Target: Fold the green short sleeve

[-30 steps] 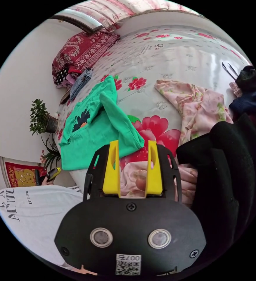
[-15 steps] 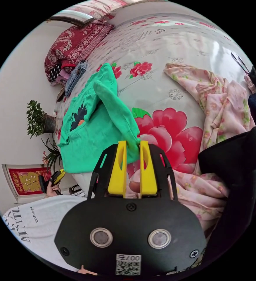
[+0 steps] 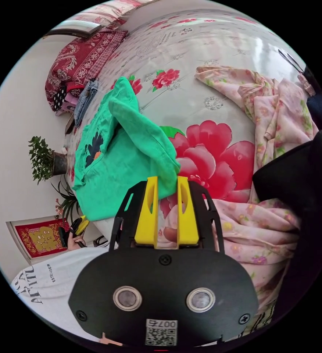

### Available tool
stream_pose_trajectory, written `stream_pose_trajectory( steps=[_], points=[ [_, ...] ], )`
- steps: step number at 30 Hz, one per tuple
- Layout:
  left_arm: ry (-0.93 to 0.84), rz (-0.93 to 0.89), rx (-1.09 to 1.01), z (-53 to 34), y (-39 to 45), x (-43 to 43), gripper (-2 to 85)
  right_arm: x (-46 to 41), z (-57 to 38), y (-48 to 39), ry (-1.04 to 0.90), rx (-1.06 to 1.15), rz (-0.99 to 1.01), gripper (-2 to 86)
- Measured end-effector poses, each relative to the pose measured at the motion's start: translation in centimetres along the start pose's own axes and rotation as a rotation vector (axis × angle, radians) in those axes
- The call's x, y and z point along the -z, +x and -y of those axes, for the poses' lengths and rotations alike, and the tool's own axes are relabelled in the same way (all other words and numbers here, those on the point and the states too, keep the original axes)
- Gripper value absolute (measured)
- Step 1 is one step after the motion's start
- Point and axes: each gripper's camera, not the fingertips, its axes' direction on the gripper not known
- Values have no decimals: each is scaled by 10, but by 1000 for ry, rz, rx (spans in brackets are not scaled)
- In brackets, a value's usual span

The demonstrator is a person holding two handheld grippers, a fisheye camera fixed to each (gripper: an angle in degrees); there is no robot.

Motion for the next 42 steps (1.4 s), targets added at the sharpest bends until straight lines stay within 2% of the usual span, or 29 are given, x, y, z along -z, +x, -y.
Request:
stream_pose_trajectory(
  steps=[2, 5, 8, 11, 15, 19, 22, 26, 28, 30, 33, 36, 40, 42],
  points=[
    [-19, 25, -47, 1, 8, 7, 71, 8, 0, -3, 12, 16, 3, 24],
    [45, -48, -127, -11, 19, 39, 6, 34, -8, -6, 45, 61, 43, 9],
    [67, -151, -229, -31, 30, 80, -5, 74, -35, -3, 86, 101, 115, 3],
    [46, -171, -279, -55, 36, 119, -8, 115, -70, 13, 98, 59, 219, 1],
    [31, -268, -233, -67, 31, 156, -9, 164, -108, 33, 67, -24, 381, 0],
    [25, -370, -185, -25, 56, 158, -8, 187, -98, 26, 104, -32, 505, 0],
    [80, -321, -276, 40, 111, 139, -5, 194, -42, -15, 201, 61, 483, 2],
    [175, -261, -318, 134, 188, 78, 23, 172, 38, -65, 311, 153, 311, 10],
    [124, -191, -258, 159, 203, 45, 65, 133, 85, -68, 276, 88, 239, 25],
    [90, -163, -208, 165, 205, 28, 92, 111, 96, -63, 222, 87, 254, 38],
    [161, -114, -262, 141, 195, 30, 101, 91, 71, -44, 221, 88, 159, 58],
    [162, 4, -291, 101, 163, 31, 96, 66, 25, 5, 183, -1, 112, 70],
    [147, 17, -221, 63, 122, 35, 91, 32, -20, 75, 170, -212, 215, 83],
    [156, 16, -239, 64, 126, 35, 92, 20, -24, 84, 182, -249, 252, 86]
  ],
)
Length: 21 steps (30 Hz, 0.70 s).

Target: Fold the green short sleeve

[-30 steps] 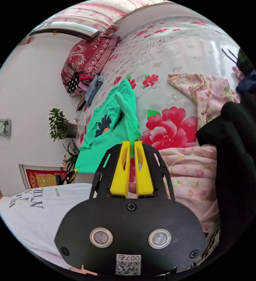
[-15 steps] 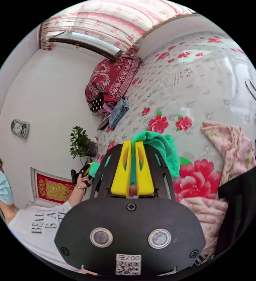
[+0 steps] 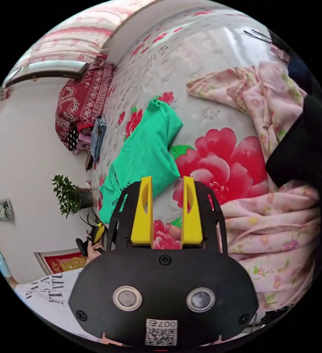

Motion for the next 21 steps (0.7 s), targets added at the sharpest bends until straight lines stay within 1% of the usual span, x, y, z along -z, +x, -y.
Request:
stream_pose_trajectory(
  steps=[4, 5, 6, 7, 9, 10, 13, 17, 19, 21],
  points=[
    [-43, 28, -95, 43, 33, -34, 108, -39, 12, -3, -35, -3, -2, 87],
    [-86, 61, -109, 55, 39, -54, 110, -46, 14, -5, -44, -4, -1, 85],
    [-117, 95, -114, 59, 41, -66, 110, -52, 16, -8, -27, -23, -42, 81],
    [-192, 164, -115, 65, 42, -87, 101, -55, 16, -10, -18, -18, -51, 76],
    [-140, 150, -113, 66, 41, -85, 72, -63, 17, -7, -29, -47, -33, 55],
    [-127, 142, -77, 63, 38, -81, 45, -61, 14, -7, -10, -46, -5, 44],
    [-105, 115, -59, 46, 30, -68, 40, -59, 6, -13, 12, -24, 7, 25],
    [-95, 42, -27, 29, 9, -48, 61, -61, -2, -40, 48, -17, -5, 8],
    [-98, 39, -37, 30, 3, -35, 70, -61, -2, -83, 74, 79, -21, 5],
    [-100, 31, -56, 31, -1, -23, 78, -73, -10, -181, 60, 363, -95, 3]
  ],
)
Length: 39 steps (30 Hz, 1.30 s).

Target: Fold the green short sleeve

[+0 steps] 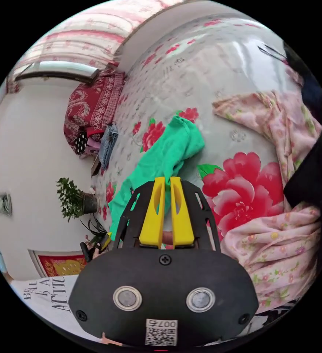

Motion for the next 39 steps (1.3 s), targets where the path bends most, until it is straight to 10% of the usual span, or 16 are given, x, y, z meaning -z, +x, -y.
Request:
stream_pose_trajectory(
  steps=[9, 16, 29, 39],
  points=[
    [-12, -146, 71, -9, -45, 16, 86, -170, -72, -339, -333, 886, 194, 5],
    [-1, -254, 113, -14, -79, 18, 108, -342, -139, -357, -654, 805, 220, 33],
    [-158, -340, -58, 29, -46, -28, 109, -339, -42, -156, -464, 156, 68, 89],
    [38, -158, -11, 78, -93, 5, 54, -501, 26, -320, -548, 362, 10, 84]
  ],
)
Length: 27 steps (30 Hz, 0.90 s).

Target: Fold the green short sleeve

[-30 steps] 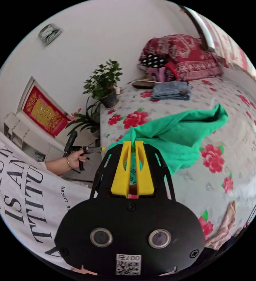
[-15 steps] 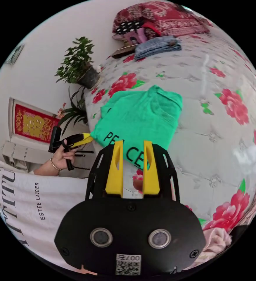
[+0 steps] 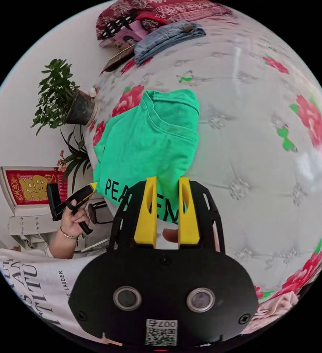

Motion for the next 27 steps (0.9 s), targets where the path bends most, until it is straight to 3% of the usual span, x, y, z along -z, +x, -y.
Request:
stream_pose_trajectory(
  steps=[6, 9, 15, 19, 27],
  points=[
    [237, 261, 156, 68, -66, 57, 58, -74, 156, -131, -40, 239, 165, 103],
    [299, 324, 212, 81, -74, 76, 63, -64, 167, -178, -13, 357, 106, 110],
    [249, 380, 172, 2, -35, 61, 72, 14, 47, -143, 13, 472, -124, 114],
    [82, 444, -39, -59, 32, 13, 68, 86, -50, -56, -42, 283, -289, 114],
    [-78, 234, -359, -136, 161, -73, 68, 291, -269, 68, 15, -200, -644, 121]
  ],
)
